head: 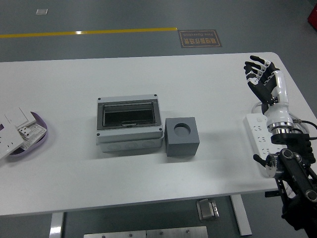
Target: Pick up the cylinder from the cube,place it in the box,flap close box
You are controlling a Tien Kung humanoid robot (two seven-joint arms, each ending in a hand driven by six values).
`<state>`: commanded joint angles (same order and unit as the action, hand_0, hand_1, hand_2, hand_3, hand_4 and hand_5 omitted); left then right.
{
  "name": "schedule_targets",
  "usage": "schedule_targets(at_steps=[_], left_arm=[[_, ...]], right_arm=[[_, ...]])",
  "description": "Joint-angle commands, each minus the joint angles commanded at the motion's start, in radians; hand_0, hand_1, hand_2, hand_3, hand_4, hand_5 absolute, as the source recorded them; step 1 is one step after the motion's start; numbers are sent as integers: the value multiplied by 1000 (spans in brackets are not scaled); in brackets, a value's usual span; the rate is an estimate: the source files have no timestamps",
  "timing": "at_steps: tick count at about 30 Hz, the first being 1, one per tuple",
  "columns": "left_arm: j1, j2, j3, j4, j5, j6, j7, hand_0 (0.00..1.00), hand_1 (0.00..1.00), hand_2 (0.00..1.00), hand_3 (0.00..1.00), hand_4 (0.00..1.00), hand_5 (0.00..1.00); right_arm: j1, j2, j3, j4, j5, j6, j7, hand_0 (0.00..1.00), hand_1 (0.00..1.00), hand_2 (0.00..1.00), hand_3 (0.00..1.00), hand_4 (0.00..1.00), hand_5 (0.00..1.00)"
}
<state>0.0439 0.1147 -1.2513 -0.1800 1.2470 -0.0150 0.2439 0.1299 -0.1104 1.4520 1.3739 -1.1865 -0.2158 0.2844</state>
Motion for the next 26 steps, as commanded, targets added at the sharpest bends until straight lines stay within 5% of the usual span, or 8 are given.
schedule_targets(at_steps=[26], left_arm=[[-12, 2, 6, 0, 2, -5, -5, 598, 581, 557, 603, 662, 272]], right_arm=[[-28, -6, 28, 10, 25, -4, 20, 694, 654, 642, 667, 628, 251]])
